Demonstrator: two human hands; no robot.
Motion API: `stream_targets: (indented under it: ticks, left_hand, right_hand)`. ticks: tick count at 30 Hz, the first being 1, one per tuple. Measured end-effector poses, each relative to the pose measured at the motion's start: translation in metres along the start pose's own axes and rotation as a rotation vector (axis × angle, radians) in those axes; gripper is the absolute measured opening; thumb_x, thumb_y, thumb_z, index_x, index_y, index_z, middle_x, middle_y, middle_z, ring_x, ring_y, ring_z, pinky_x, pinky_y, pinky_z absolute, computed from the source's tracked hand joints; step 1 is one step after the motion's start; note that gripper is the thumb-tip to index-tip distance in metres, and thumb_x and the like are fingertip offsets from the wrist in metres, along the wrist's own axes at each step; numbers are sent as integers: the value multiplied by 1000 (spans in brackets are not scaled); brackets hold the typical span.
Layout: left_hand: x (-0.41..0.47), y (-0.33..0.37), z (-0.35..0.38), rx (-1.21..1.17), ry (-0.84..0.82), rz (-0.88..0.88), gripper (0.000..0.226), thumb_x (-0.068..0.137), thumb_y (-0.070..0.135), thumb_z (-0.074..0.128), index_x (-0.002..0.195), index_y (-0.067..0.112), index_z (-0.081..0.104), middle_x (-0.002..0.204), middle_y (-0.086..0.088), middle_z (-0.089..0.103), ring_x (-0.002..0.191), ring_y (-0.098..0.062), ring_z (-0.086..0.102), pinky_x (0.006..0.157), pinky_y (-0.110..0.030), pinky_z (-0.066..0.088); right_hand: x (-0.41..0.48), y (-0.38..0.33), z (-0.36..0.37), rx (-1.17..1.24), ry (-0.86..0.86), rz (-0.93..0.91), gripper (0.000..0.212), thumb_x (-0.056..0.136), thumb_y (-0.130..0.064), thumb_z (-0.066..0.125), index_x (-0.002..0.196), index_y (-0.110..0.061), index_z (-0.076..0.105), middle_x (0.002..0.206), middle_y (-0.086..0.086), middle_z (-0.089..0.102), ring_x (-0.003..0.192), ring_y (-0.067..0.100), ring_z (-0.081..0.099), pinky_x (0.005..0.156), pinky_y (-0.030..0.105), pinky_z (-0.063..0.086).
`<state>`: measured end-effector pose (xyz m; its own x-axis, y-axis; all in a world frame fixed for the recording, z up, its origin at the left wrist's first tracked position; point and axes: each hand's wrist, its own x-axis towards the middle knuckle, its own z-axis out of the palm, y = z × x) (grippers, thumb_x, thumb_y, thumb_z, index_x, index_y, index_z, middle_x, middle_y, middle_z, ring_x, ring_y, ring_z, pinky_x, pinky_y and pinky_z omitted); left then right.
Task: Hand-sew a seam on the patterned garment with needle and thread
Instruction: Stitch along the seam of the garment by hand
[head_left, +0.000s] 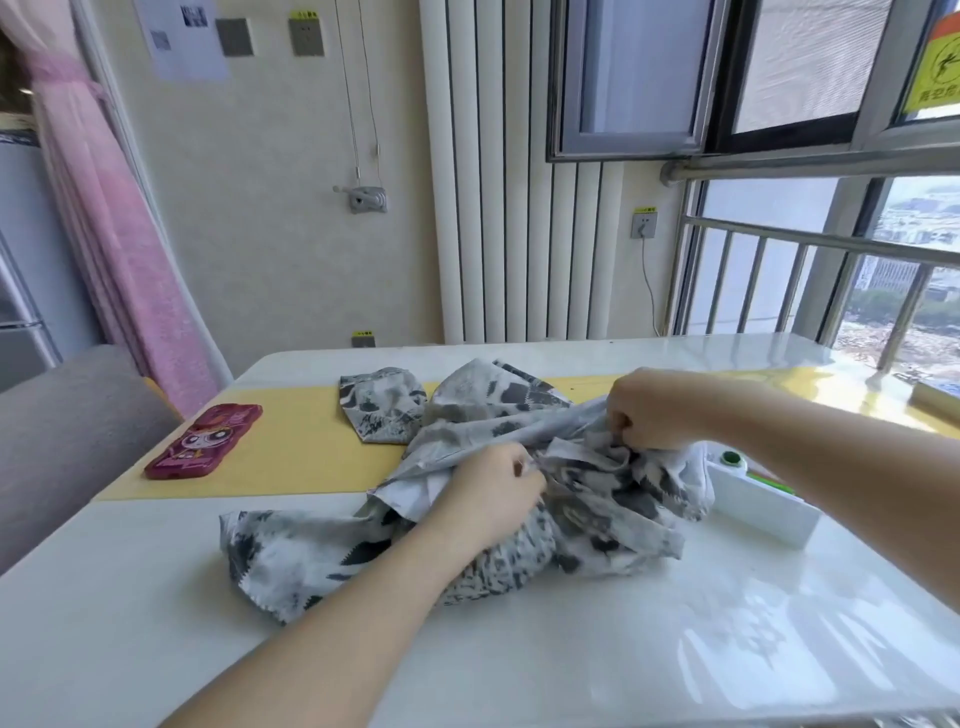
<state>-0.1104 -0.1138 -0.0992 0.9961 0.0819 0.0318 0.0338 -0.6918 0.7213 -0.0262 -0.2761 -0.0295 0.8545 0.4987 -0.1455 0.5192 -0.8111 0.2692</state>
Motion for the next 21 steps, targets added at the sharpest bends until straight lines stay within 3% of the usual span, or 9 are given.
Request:
stream_targets:
  ticks: [2,4,7,9,11,14,17,19,21]
  left_hand:
    - [16,7,-24,64,234,22,22,96,24,42,79,11,45,62,-1,36,50,-17,31,47,-28,20]
    - [30,20,-56,45,399,41,19,98,22,40,84,13,48,68,-2,46,55,-17,39,48,-29,22]
    - [47,46,-101,-71,575,103,19,100,22,39,102,13,56,85,-1,60,71,-14,55,49,-21,33]
    - [52,64,-124,-222,623,205,18,100,18,39,104,13,55,90,2,62,68,-1,57,50,-11,39]
    - [56,81,-144,-361,623,335,14,100,14,39,99,18,53,95,1,63,77,-6,63,63,-13,48]
    - [53,98,-161,-477,558,478,21,95,15,44,87,31,56,90,1,66,84,-17,63,80,-36,50]
    - [36,88,-153,-654,329,478,25,96,6,50,84,26,58,79,1,66,70,-13,60,68,-27,50]
    - [20,63,-137,-618,163,422,23,97,-1,45,87,18,54,68,7,64,57,-5,57,55,-16,46]
    - [8,35,-121,-537,73,370,22,97,-2,45,88,16,55,68,11,67,58,-2,58,54,-13,46]
  right_hand:
    - [-4,11,-18,126,87,56,22,92,-15,44,83,-5,62,83,9,58,69,21,47,54,25,35]
    - [-10,20,-39,254,157,68,23,92,-18,48,96,-5,67,93,10,64,75,21,49,60,26,38]
    - [-26,20,-72,459,200,29,19,90,-26,55,80,-17,69,70,0,62,63,16,47,62,28,36]
    - [-38,11,-89,608,188,-50,22,88,-27,57,69,-20,67,57,-5,58,58,15,47,64,28,37]
    - [-46,-6,-97,719,137,-168,23,89,-23,57,69,-17,67,58,-1,57,59,18,47,64,28,39]
    - [-51,-35,-99,822,5,-377,19,92,-23,59,81,-10,67,70,2,61,55,14,42,57,20,42]
    - [-46,-36,-98,883,36,-414,11,91,-25,61,83,-24,69,74,-7,70,52,9,40,54,18,41]
    - [-39,-27,-94,918,174,-325,7,88,-20,65,83,-22,69,67,-9,67,51,9,43,54,20,42]
    - [-31,-25,-85,958,318,-257,5,85,-17,67,82,-20,69,68,-9,66,49,6,47,54,20,41]
